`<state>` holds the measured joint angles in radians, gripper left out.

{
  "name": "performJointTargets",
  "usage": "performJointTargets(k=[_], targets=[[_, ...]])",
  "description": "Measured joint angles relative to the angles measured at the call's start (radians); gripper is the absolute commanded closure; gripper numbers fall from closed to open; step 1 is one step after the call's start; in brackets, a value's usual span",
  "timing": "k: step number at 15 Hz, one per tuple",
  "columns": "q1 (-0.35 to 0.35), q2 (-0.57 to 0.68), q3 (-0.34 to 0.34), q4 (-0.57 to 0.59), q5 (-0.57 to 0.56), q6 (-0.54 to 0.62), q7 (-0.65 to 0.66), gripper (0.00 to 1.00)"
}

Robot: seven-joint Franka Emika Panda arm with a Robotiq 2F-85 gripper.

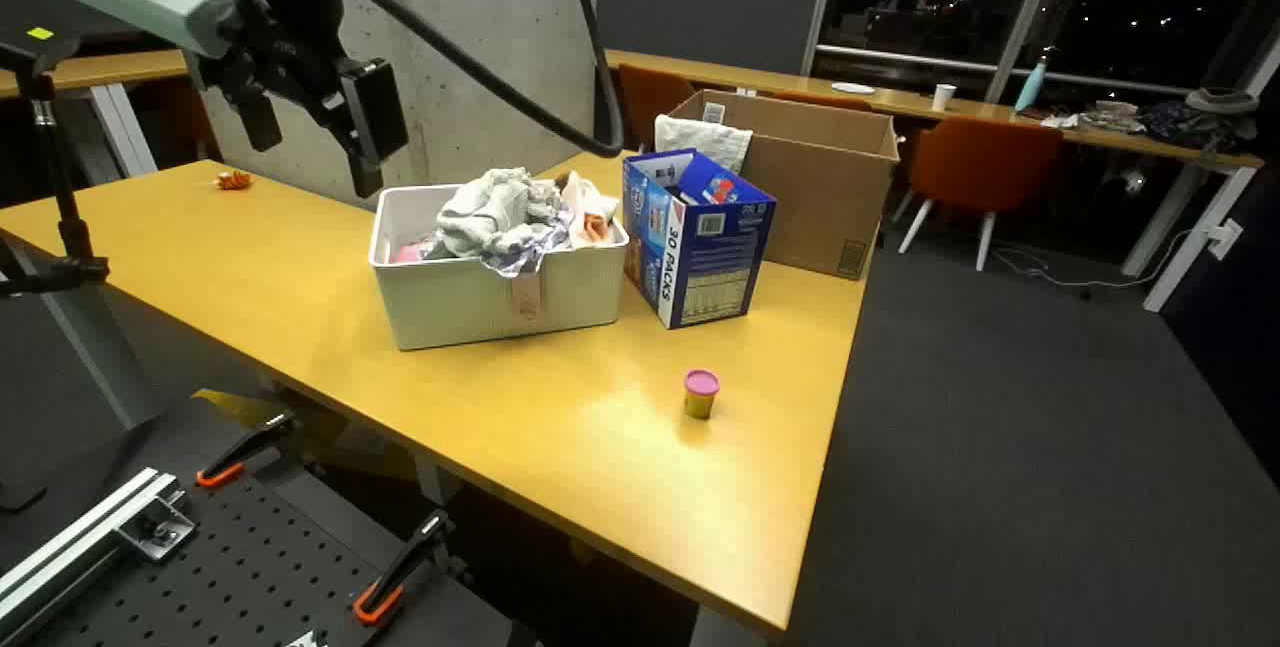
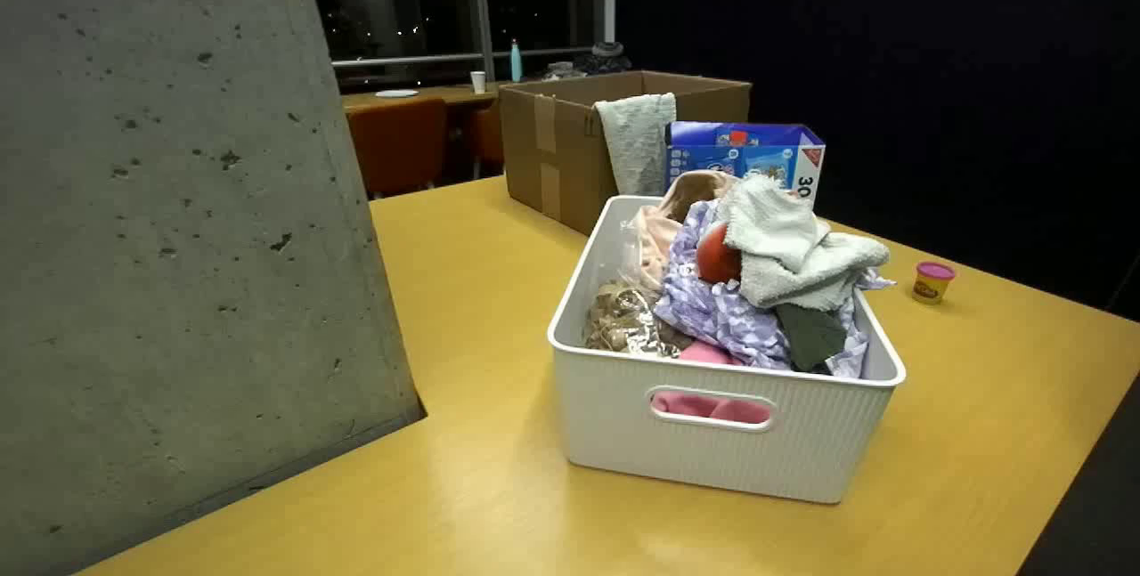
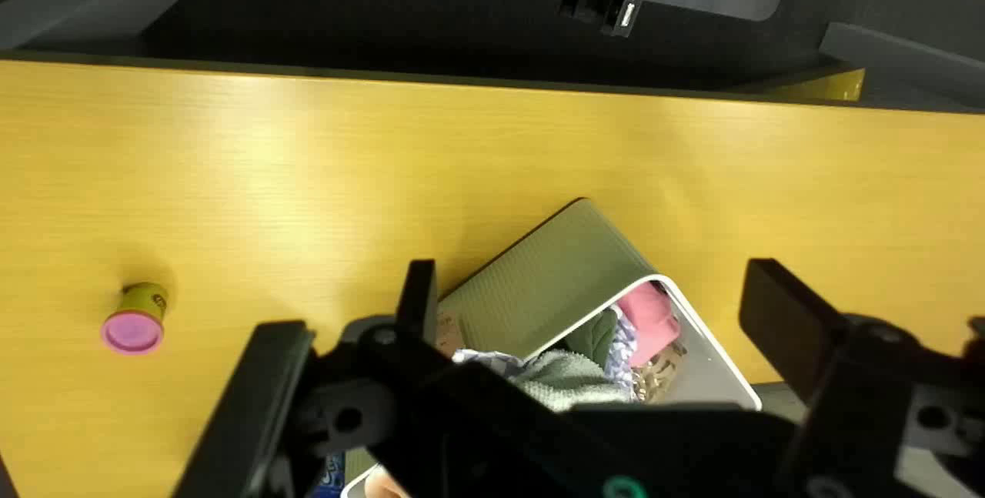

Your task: Put the gray cloth on the jar and put the cloth back in the basket

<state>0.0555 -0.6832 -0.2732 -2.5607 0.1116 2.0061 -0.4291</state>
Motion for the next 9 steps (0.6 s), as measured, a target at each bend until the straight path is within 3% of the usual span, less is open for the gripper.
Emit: performJointTargets(k=[9], targets=[[-0.005,0.018,0.000,0.013,0.000,-0.003,-0.004,0.00]])
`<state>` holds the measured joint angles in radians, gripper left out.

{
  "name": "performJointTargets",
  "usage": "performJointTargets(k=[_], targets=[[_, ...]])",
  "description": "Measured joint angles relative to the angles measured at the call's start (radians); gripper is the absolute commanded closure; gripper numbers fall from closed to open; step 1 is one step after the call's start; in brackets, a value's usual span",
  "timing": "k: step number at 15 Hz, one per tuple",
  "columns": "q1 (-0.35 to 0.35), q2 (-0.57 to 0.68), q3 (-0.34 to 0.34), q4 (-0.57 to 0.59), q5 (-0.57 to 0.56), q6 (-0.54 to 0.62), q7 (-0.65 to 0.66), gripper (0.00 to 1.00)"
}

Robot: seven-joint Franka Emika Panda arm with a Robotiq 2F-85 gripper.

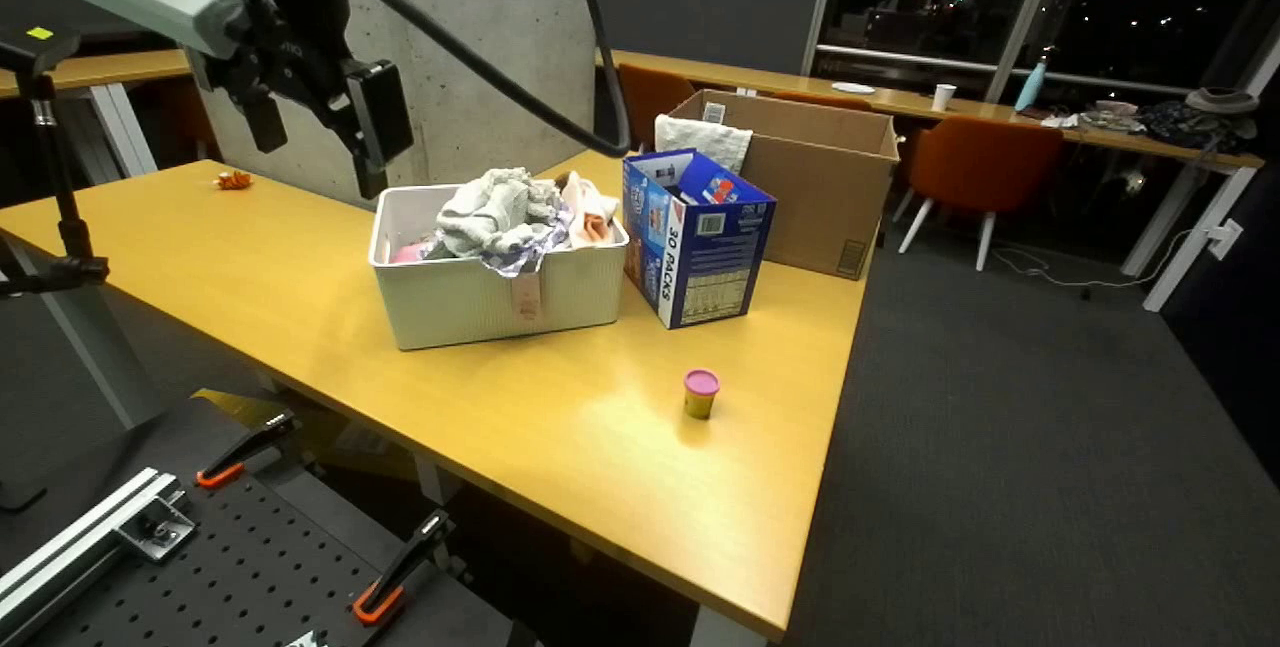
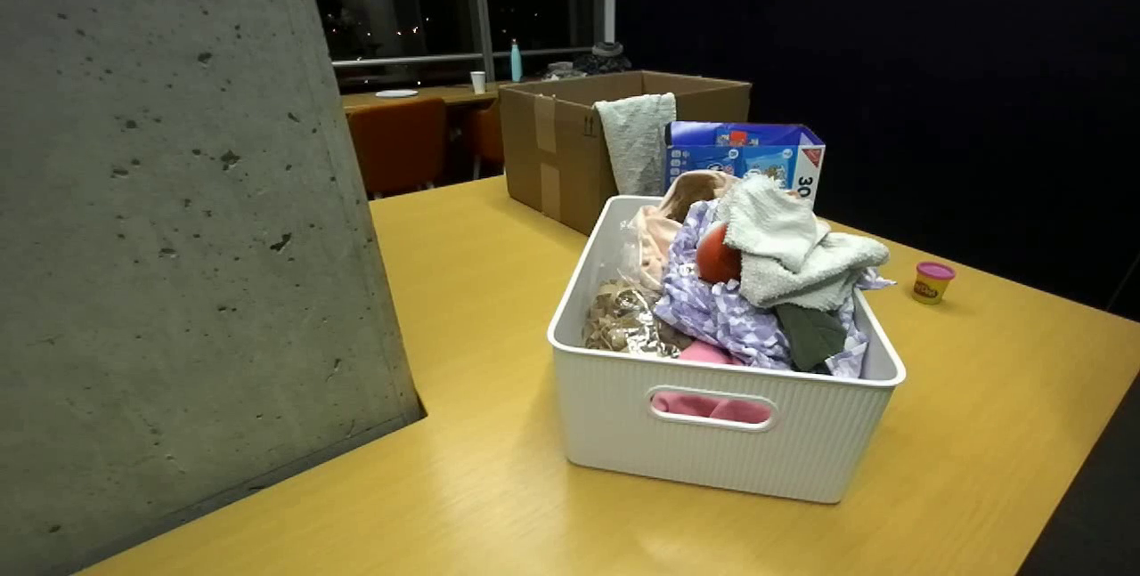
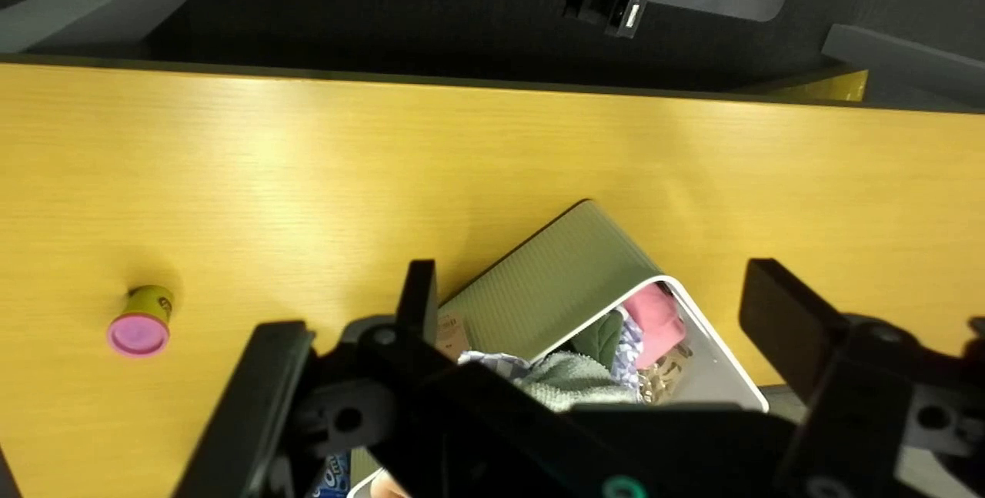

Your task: Put the gray cloth on the jar and put the cloth back in the basket

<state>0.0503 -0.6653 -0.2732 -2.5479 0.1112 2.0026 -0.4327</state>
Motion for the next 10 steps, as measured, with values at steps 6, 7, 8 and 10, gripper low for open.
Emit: performJointTargets(k=[6,7,8,10], targets=[[0.007,0.189,-0.010,0.221,0.002,-0.001,-0.123,0.00],[0.012,0.244,-0.010,0.276,0.008,-0.002,-0.145,0.00],[0.022,0.303,-0.012,0.331,0.018,-0.002,-0.170,0.00],[0.049,0.429,-0.019,0.437,0.055,-0.002,-0.222,0.00]])
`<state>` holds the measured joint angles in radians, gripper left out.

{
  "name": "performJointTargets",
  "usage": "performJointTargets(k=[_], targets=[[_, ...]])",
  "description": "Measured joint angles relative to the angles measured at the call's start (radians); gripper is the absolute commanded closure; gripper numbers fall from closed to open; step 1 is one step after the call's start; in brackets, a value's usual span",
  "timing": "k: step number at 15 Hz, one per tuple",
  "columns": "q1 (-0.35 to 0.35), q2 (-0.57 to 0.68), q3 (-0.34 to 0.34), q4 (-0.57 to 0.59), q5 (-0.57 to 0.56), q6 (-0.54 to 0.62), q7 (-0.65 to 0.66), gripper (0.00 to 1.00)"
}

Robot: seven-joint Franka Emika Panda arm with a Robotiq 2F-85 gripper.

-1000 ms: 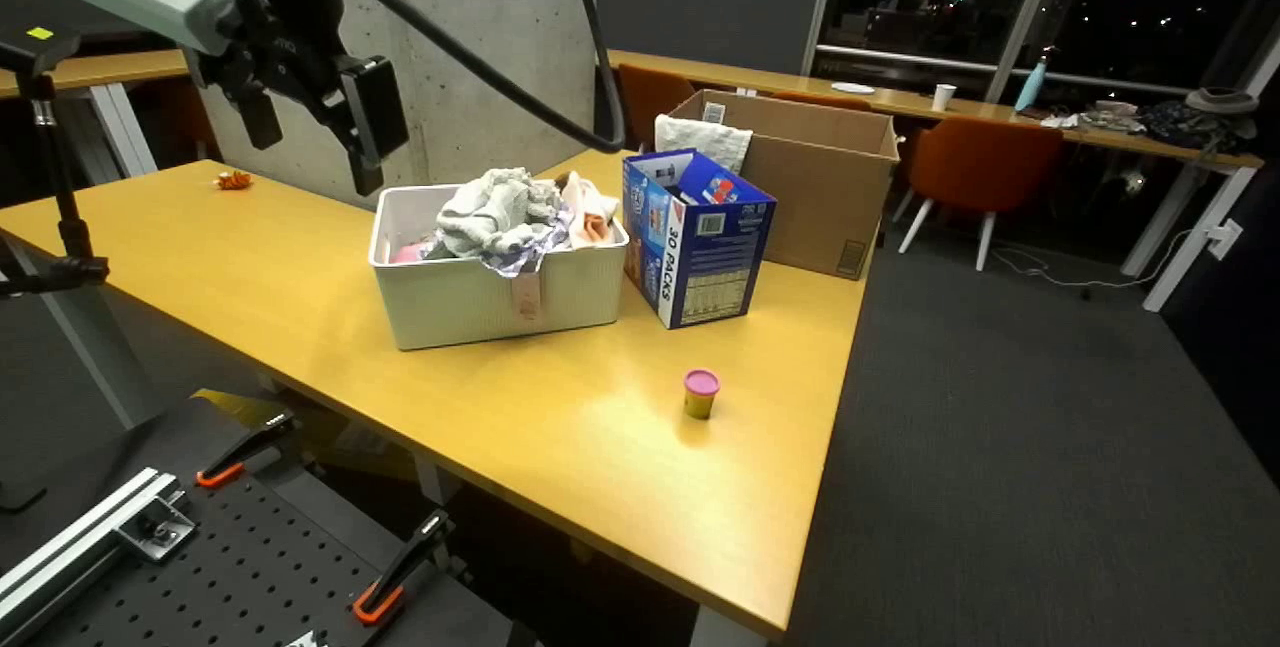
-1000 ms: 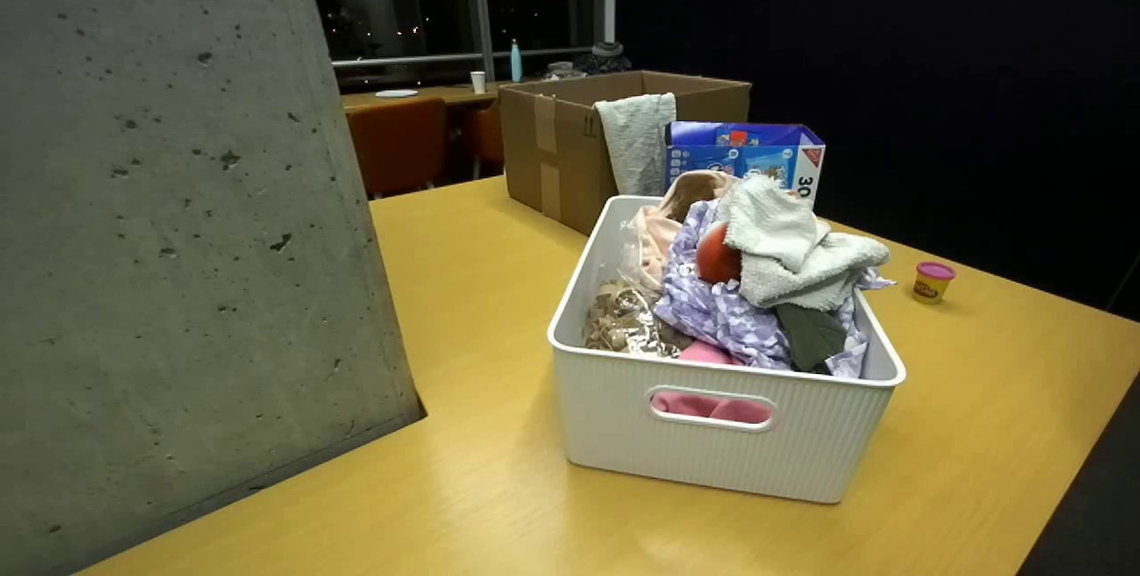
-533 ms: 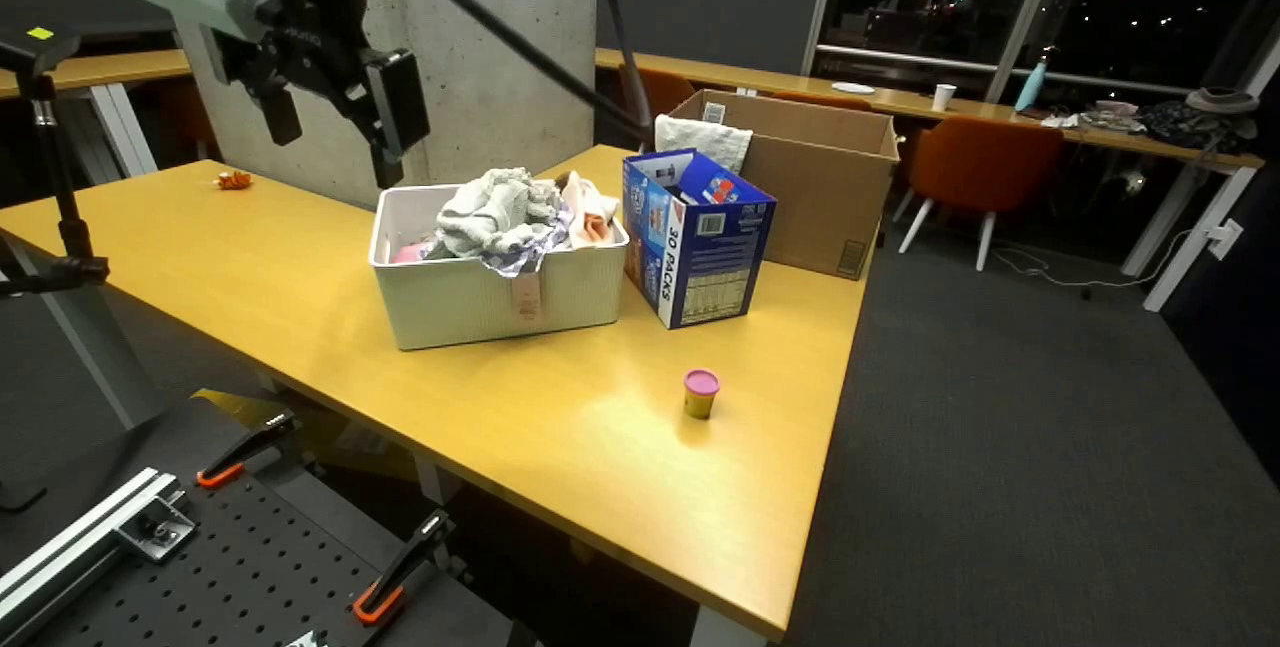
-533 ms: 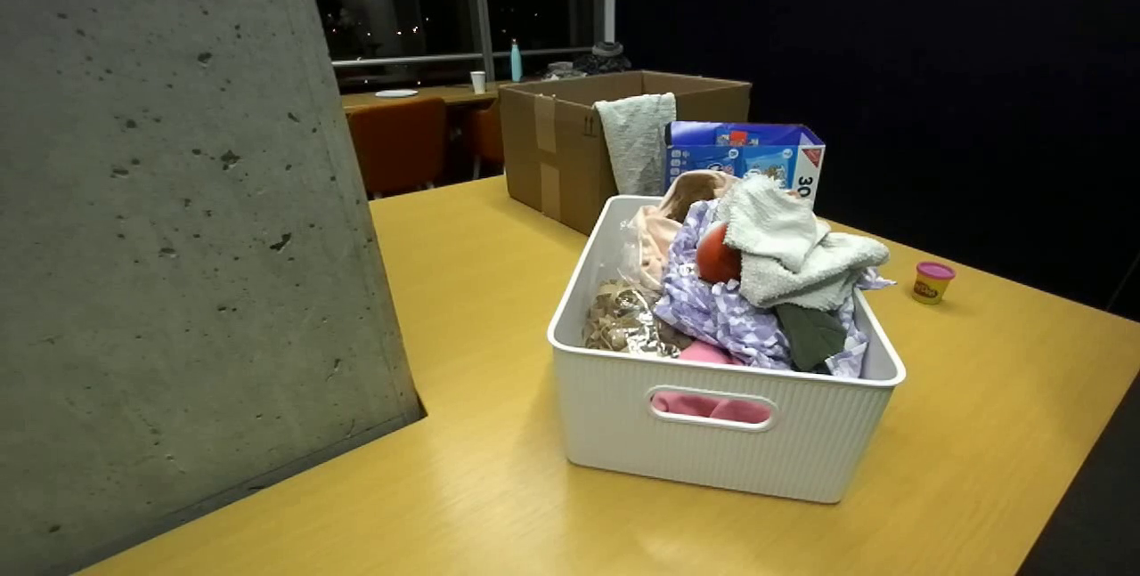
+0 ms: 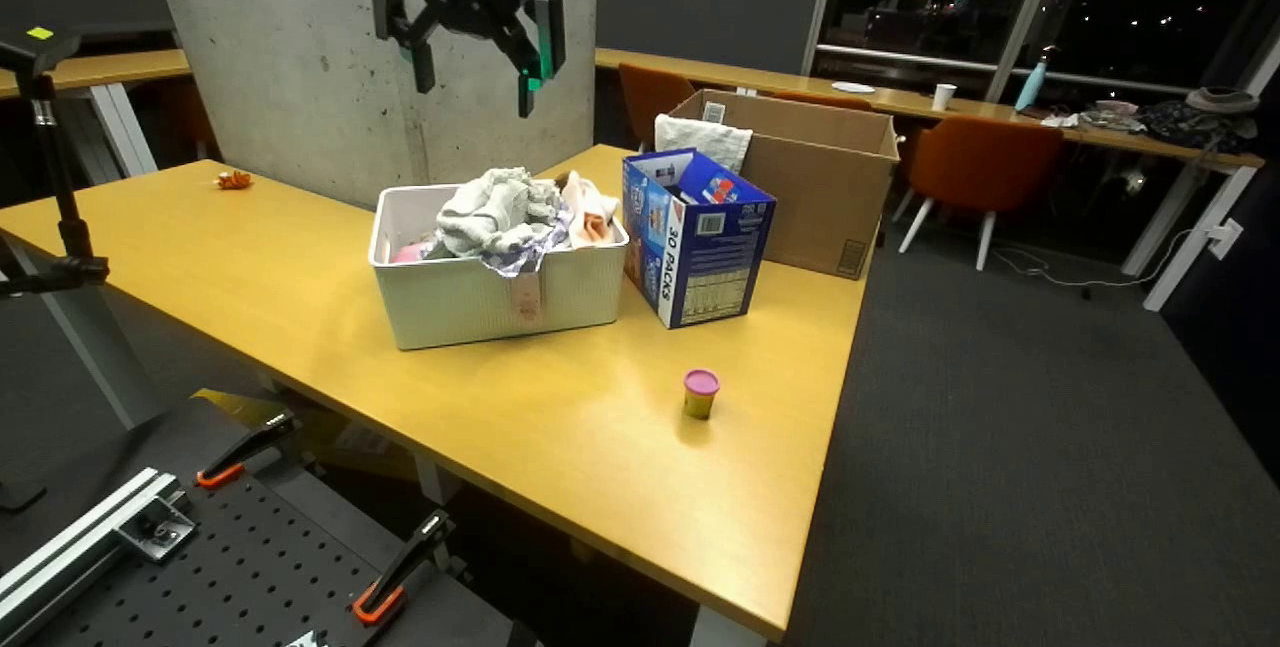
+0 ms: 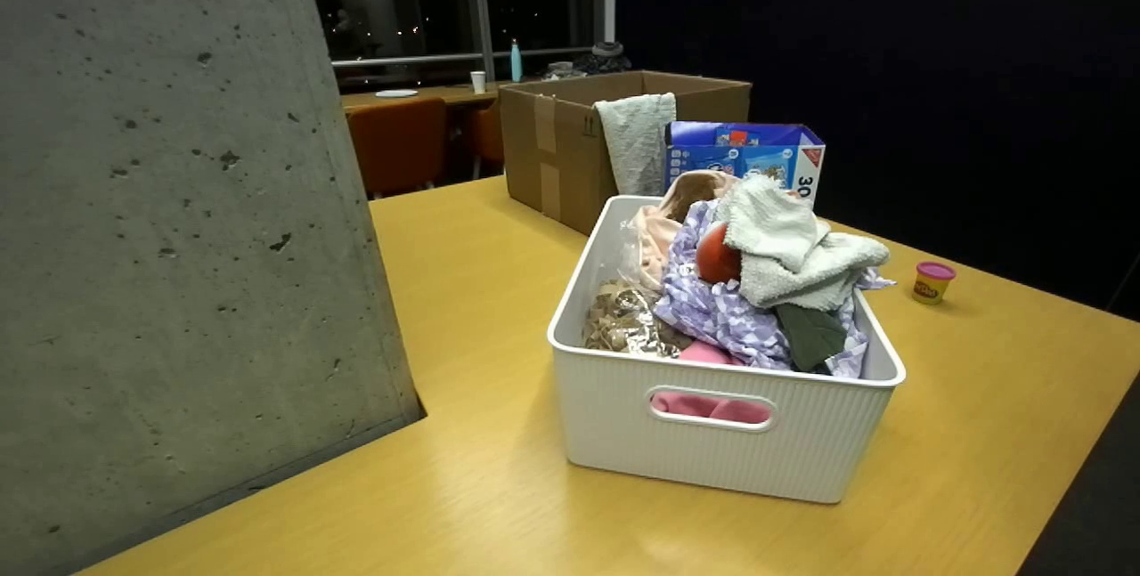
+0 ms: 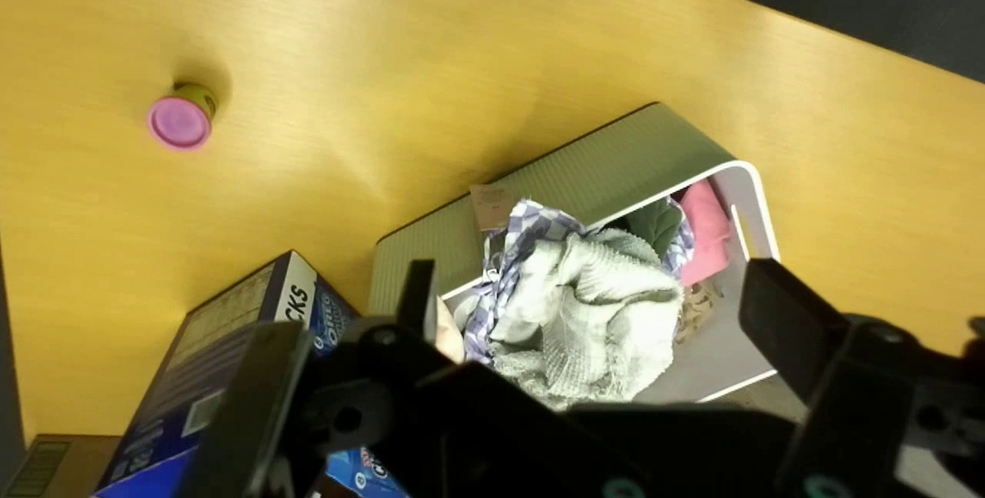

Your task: Put the gray cloth on the jar and put the cloth back in the basket

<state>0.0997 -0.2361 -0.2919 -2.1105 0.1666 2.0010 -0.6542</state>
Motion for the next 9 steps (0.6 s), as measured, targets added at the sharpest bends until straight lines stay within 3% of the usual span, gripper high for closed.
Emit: performJointTargets(k=[2,6,9], targets=[[0.015,0.126,0.012,0.093,0.048,0.000,-0.051,0.00],[-0.007,0.359,0.125,0.260,0.096,0.004,-0.087,0.00],[-0.039,0.462,0.196,0.347,0.096,0.005,-0.086,0.00]])
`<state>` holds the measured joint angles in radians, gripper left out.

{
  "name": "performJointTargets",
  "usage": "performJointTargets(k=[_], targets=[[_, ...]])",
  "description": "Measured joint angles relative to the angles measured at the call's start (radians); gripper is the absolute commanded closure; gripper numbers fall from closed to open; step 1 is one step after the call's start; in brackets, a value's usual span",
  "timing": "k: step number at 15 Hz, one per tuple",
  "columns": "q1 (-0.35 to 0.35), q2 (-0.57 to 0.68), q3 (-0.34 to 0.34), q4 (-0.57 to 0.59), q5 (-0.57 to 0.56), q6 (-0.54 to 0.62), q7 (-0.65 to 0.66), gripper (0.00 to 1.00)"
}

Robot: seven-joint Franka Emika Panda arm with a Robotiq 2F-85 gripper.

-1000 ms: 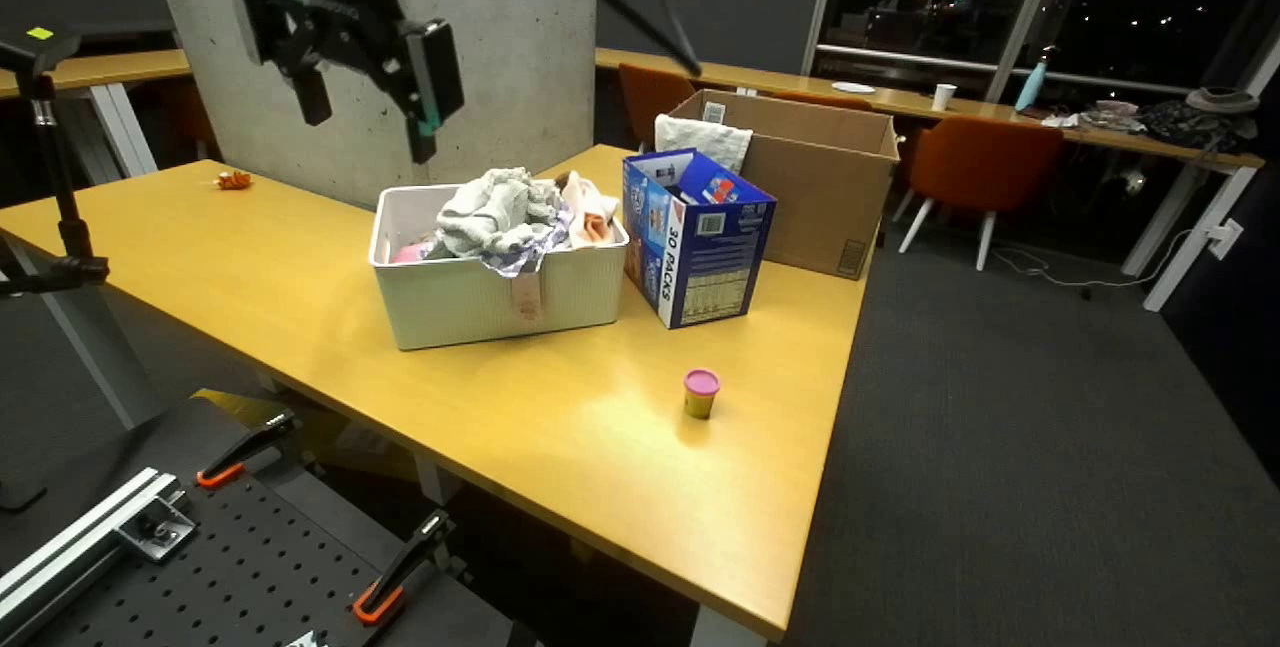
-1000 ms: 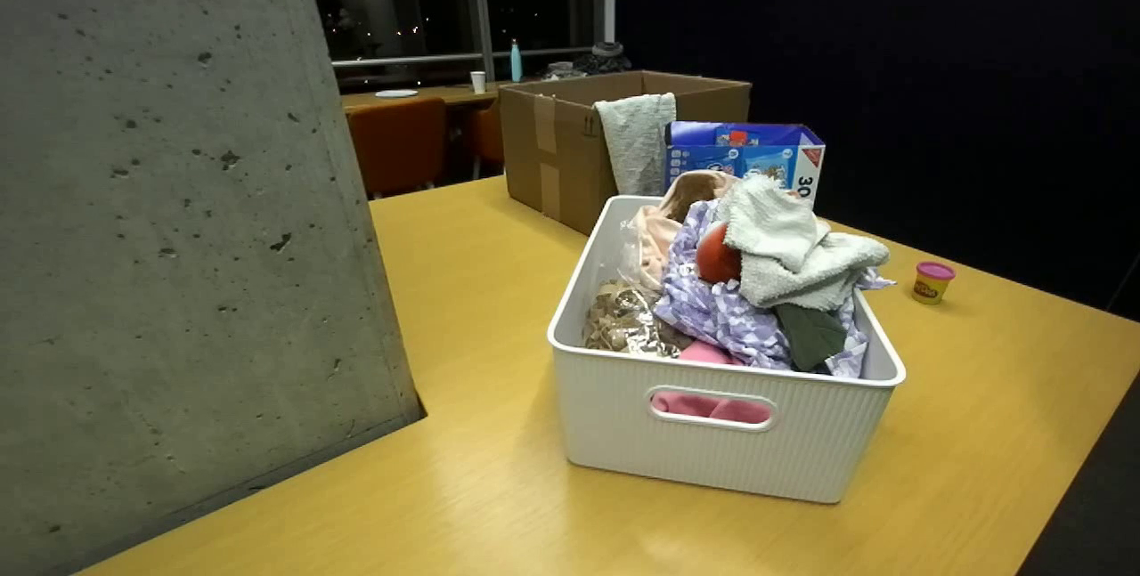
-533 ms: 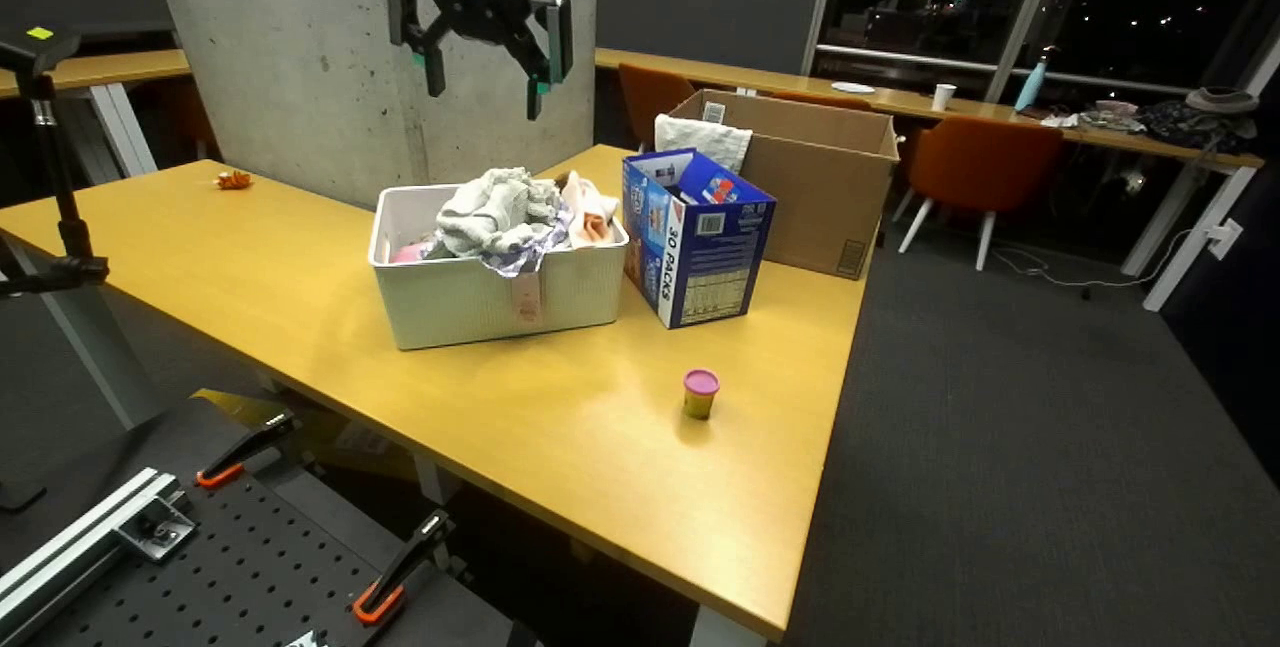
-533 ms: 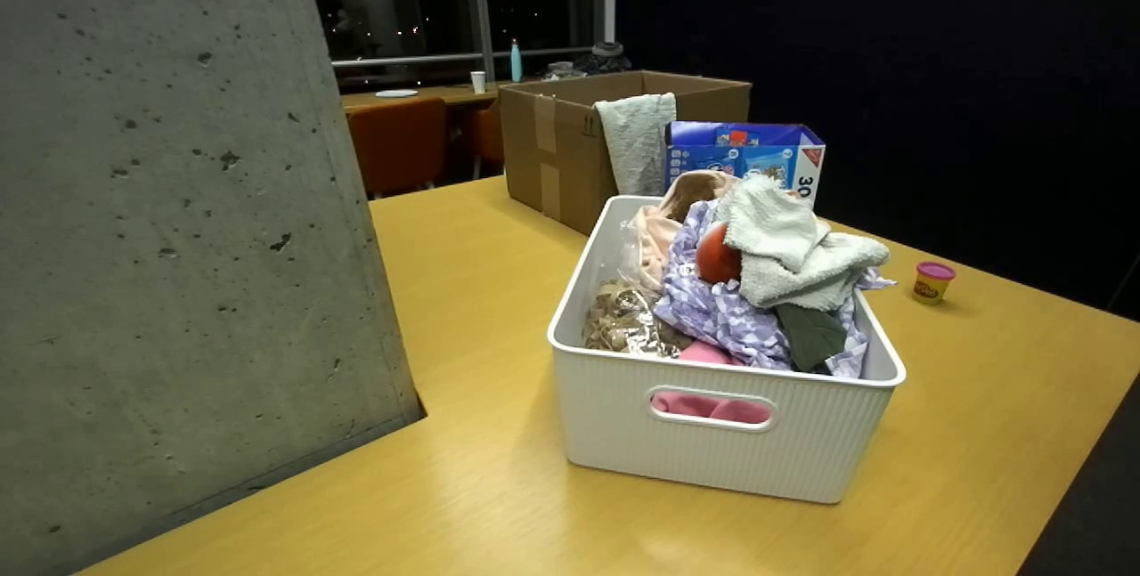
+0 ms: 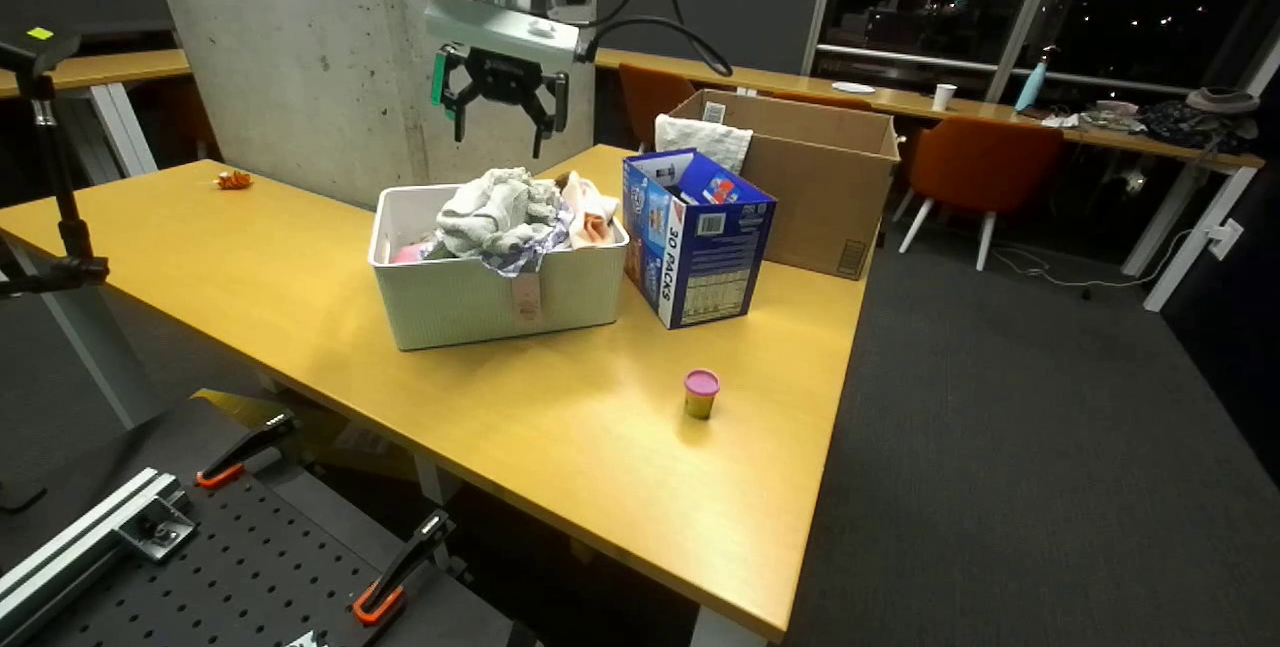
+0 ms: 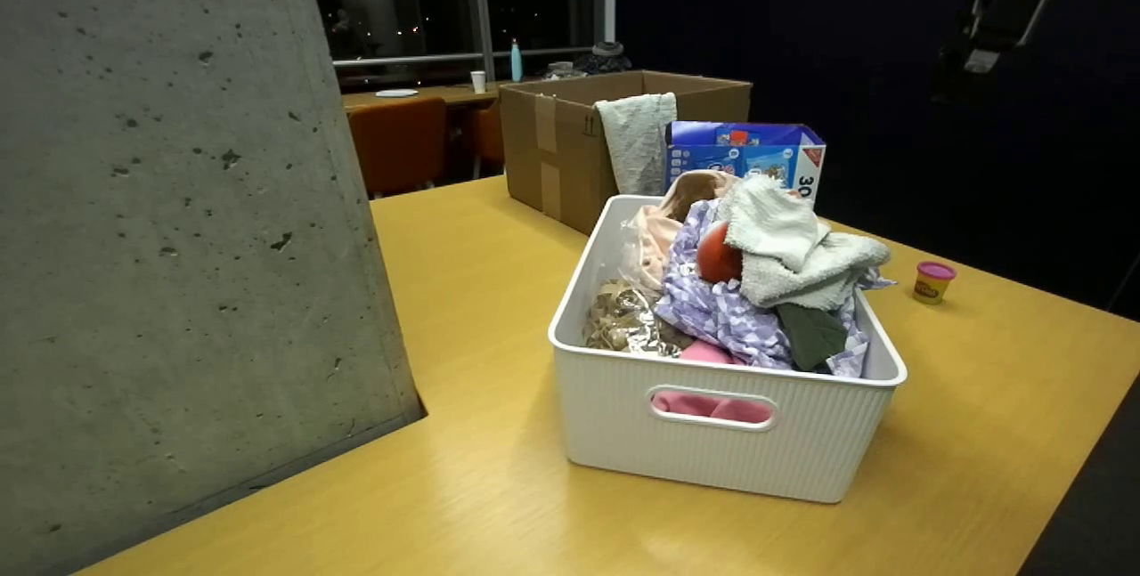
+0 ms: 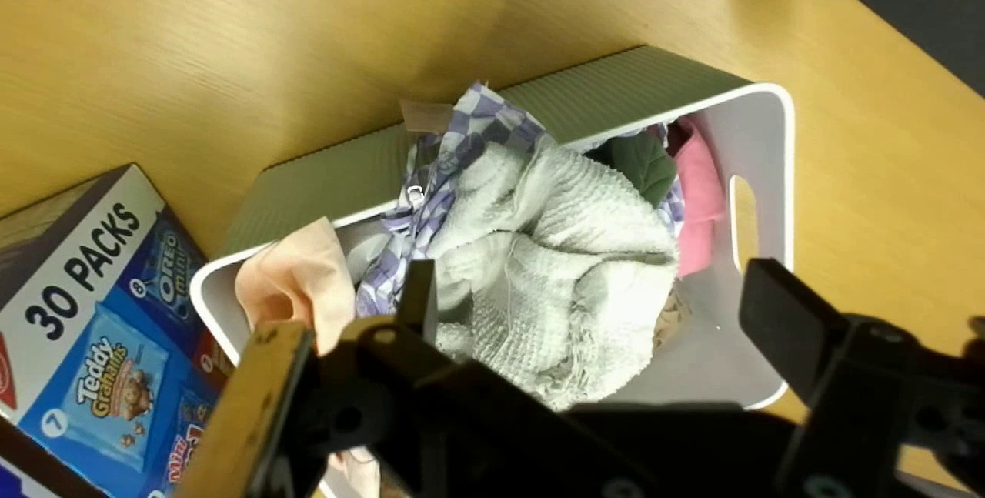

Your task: Put the gray cloth on the jar and put the cloth back in the basket

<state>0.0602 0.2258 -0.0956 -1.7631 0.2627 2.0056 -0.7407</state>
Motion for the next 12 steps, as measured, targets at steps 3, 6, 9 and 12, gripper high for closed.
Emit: performJointTargets(k=[3,6,9,12], targets=[[-0.043,0.055,0.042,0.067,-0.001,0.000,-0.013,0.00],[-0.062,0.124,0.078,0.154,-0.009,-0.002,-0.016,0.00],[-0.061,0.220,0.116,0.256,-0.041,-0.021,-0.007,0.00],[-0.050,0.321,0.147,0.345,-0.099,-0.050,0.019,0.00]])
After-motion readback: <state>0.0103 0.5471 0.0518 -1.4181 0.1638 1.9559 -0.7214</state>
